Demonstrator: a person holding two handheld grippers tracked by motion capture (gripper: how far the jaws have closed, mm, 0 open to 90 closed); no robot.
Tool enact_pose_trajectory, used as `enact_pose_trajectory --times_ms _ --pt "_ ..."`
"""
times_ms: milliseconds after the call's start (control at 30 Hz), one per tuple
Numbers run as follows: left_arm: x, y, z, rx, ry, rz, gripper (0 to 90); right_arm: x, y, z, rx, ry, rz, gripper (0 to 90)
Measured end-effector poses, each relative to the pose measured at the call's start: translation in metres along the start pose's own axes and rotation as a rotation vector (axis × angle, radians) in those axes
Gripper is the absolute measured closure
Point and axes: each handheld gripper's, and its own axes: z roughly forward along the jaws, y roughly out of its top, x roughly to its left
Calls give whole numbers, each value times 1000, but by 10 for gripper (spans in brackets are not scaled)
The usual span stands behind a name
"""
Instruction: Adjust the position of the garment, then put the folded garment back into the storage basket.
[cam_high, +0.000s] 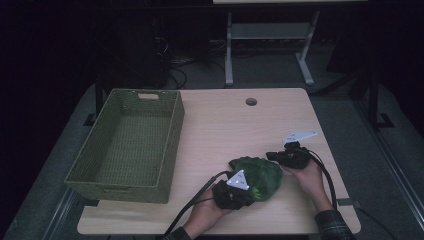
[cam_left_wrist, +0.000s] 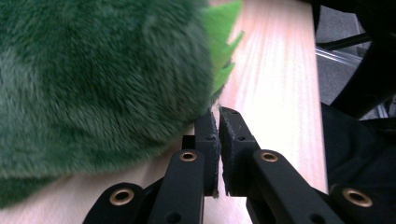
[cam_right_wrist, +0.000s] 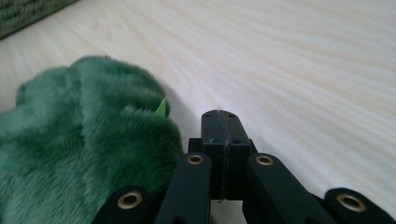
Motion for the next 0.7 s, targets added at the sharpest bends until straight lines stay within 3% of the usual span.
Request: enact_pose_trajectory --times_ms 333,700 --pt "12 -3 -2 12 41 -14 864 5 -2 4 40 47 -10 899" --pt "33 -15 -21 16 92 -59 870 14 -14 -6 70 79 -7 900"
